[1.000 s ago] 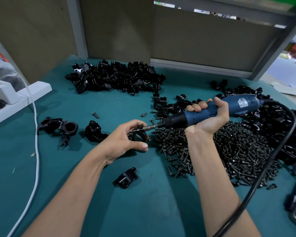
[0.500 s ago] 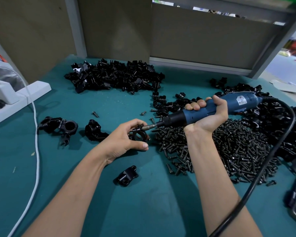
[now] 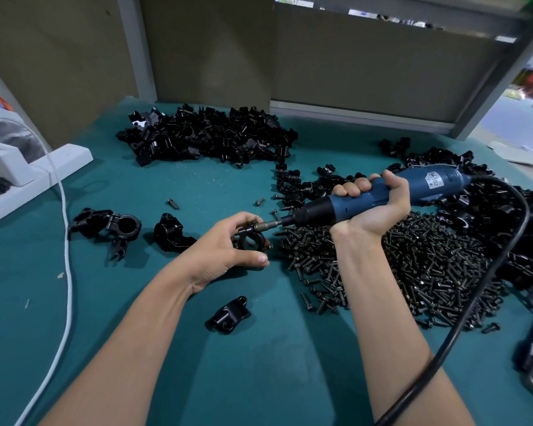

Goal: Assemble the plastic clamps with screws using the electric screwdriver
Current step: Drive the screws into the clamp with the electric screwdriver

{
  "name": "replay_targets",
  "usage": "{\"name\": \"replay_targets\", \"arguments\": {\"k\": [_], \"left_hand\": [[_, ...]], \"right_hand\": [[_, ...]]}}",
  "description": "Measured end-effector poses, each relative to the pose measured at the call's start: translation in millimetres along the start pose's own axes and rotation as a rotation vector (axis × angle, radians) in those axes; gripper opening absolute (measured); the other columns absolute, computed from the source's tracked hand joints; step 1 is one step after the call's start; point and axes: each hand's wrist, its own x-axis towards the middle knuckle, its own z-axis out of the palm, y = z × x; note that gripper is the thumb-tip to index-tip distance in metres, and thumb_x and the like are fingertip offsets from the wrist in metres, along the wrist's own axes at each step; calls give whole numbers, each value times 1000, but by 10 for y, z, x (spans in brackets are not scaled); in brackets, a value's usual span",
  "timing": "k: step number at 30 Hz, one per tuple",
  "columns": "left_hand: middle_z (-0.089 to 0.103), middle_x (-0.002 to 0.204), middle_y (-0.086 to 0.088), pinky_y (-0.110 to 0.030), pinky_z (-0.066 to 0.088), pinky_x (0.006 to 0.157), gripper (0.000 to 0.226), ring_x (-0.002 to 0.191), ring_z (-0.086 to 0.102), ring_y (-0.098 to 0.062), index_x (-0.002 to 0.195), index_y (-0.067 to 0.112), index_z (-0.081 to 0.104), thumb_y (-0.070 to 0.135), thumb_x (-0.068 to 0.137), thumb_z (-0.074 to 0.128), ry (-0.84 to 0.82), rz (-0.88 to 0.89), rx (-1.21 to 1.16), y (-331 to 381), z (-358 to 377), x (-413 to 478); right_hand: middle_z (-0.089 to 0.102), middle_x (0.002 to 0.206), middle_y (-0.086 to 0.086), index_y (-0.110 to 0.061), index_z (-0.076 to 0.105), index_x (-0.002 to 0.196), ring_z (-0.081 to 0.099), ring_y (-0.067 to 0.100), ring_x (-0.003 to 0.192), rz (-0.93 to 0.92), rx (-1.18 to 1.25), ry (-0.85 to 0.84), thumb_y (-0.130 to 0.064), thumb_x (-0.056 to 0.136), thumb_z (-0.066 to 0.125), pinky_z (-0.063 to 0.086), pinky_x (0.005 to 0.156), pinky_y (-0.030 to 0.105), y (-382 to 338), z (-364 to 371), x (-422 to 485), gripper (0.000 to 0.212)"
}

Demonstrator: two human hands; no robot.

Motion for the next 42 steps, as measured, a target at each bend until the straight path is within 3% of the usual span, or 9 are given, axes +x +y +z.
{"name": "replay_targets", "arguments": {"k": [10,14,19,25,31,34,36,38,42], "left_hand": [[73,95,-2,-22,55,72,45,88,73,-21,112,17,61,-7,77,77,0,-4,33,-6,-7,13],[71,94,-7,-27,60,72,45,87,74,-34,118,10,60,-11,80,71,-38,-54,-89,-16,7,6],[75,90,-5,-33,61,78,45,89,73,-30,116,7,61,-11,77,74,-41,-18,-50,6,-2,-14],[75,94,-12,-35,61,81,40,92,73,-35,108,11,63,-9,76,76,-87,-61,1,14,16,-29],[76,93,-4,-38,61,80,49,93,73,-35,107,14,66,2,63,82,-7,-31,-160,44,-45,-23],[77,91,0,-28,61,72,48,90,73,-35,107,12,64,0,62,79,10,-3,-245,57,-47,-22],[77,91,-2,-24,59,69,45,89,73,-36,104,12,66,-2,63,78,4,0,-275,62,-49,-29],[75,93,-5,-29,61,72,43,90,73,-37,100,13,69,-3,62,79,-1,4,-271,61,-39,-35],[61,107,-14,-31,62,75,41,92,72,-38,96,18,70,0,60,80,10,8,-258,78,-26,-52]], "right_hand": [[43,52,-3,-14,48,64,39,13,39,-1,14,7,-22,84,51,37,45,21,15,-18,-6,22],[43,53,-3,-13,48,65,39,13,41,-14,-20,-16,-23,84,50,36,45,22,-3,-9,-18,21],[43,52,-4,-13,51,71,39,12,42,-3,-18,-138,-26,70,54,37,46,22,-46,8,-60,13],[43,51,-6,-14,54,87,39,10,42,23,-27,-348,-29,73,48,35,46,21,-206,17,-72,21],[43,52,-6,-14,51,82,40,10,42,-42,-15,-260,-29,72,49,36,46,21,-254,4,-56,18],[43,51,-5,-14,50,81,40,11,42,-50,-20,-229,-28,71,50,37,45,21,-251,-11,-63,17],[44,51,-5,-14,50,81,40,11,42,-53,-25,-226,-27,70,51,37,45,21,-244,-7,-62,18],[44,51,-5,-14,51,81,40,11,41,-46,-26,-228,-27,70,51,37,45,21,-234,-5,-63,18],[44,51,-5,-14,51,81,41,11,42,-40,-64,-234,-27,70,50,37,46,21,-230,-22,-80,17]]}}
